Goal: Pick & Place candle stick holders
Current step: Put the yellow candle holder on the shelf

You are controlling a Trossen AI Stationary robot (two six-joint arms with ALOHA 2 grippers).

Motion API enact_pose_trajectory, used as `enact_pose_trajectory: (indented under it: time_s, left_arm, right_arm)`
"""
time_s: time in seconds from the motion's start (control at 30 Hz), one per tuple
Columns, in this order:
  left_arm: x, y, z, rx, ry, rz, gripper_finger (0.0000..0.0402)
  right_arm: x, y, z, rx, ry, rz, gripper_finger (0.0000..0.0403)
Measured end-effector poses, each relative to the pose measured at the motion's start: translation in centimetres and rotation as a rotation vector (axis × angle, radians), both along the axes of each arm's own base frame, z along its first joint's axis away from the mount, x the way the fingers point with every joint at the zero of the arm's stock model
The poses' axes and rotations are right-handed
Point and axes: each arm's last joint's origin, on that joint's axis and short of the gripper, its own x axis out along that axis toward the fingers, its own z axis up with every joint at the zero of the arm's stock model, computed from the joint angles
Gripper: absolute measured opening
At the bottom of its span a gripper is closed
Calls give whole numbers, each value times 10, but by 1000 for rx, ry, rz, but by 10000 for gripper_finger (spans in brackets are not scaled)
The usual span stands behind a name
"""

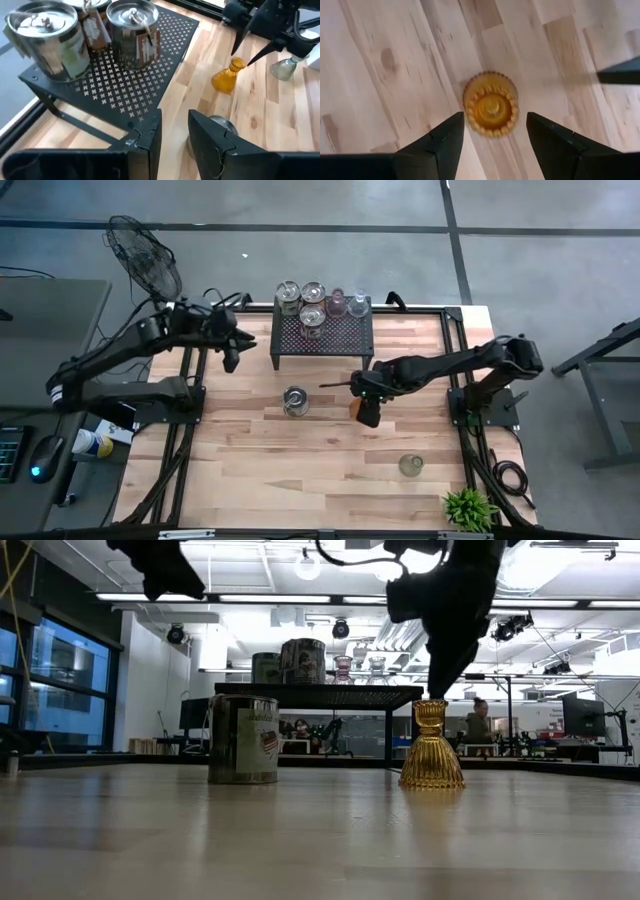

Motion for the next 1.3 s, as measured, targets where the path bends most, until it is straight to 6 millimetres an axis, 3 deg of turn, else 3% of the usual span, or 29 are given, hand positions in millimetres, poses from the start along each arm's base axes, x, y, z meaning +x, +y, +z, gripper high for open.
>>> enact_pose_trajectory:
  time_s: [0.3,1.3]
  left_arm:
    - [-7,-4,-14,-45,6,-11,92]
    - [-6,-5,-14,-43,5,-25,92]
  right_arm:
    - [8,0,-9,-13,-9,-38,209]
    - [2,-23,-7,85,12,-183,208]
